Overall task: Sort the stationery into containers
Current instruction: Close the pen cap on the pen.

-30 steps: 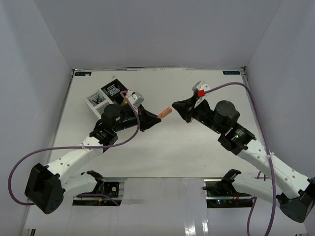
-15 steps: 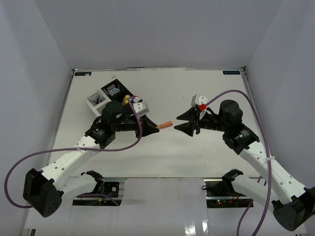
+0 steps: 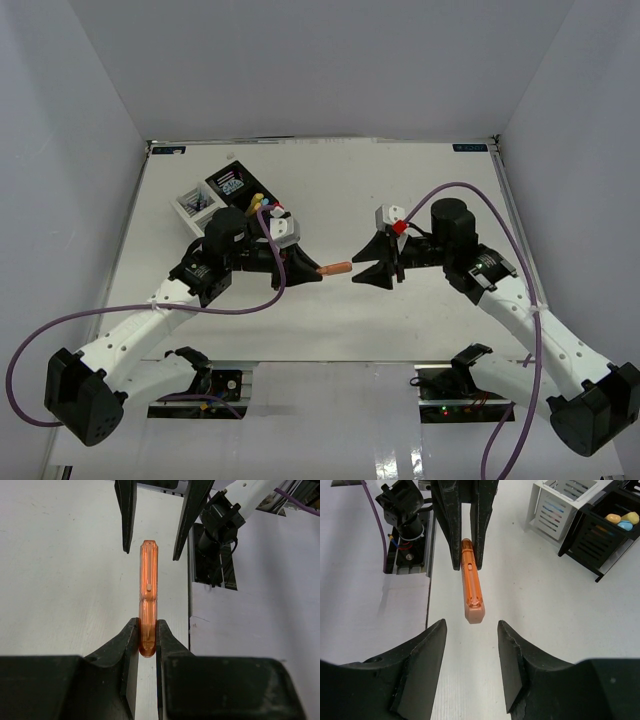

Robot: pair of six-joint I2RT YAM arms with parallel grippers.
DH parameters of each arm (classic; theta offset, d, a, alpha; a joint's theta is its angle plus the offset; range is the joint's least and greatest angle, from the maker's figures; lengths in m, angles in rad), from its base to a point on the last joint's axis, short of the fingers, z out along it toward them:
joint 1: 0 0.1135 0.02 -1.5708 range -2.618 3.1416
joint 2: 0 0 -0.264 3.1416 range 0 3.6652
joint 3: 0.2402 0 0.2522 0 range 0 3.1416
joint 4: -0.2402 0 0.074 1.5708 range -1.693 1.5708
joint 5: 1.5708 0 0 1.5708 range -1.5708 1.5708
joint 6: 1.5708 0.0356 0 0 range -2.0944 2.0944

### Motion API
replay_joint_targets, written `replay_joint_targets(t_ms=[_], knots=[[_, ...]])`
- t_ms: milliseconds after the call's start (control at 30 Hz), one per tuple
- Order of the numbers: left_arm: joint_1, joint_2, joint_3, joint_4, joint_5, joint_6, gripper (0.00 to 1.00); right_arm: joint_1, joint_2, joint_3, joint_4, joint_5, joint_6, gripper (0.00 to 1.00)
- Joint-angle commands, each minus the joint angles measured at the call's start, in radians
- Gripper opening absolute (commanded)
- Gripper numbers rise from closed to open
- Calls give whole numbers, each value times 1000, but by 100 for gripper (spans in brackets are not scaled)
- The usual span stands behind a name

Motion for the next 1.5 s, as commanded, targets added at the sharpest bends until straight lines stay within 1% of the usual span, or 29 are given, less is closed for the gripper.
replay_joint_targets(t_ms=[0, 67, 567, 967, 1067, 1133, 1200, 1233, 1467], knots=[[2, -5, 27, 4, 57, 14, 0, -2, 17, 53, -2, -47, -8, 52], [2, -1, 28, 4, 68, 12, 0, -2, 23, 55, 14, -48, 0, 51], [2, 16, 28, 21, 57, -14, 0, 0, 31, 42, 106, -84, 63, 39], [2, -2, 17, 53, 48, -35, 0, 23, 56, 33, 112, -59, 73, 32], [2, -1, 17, 55, 51, -35, 0, 24, 54, 35, 120, -55, 77, 24], [2, 1, 17, 55, 53, -37, 0, 24, 54, 35, 127, -54, 83, 15], [2, 4, 17, 56, 57, -38, 0, 30, 56, 35, 133, -58, 86, 9], [2, 7, 17, 58, 59, -41, 0, 32, 60, 35, 136, -59, 87, 8], [2, 39, 17, 87, 100, -64, 0, 81, 98, 39, 150, -44, 100, 8]])
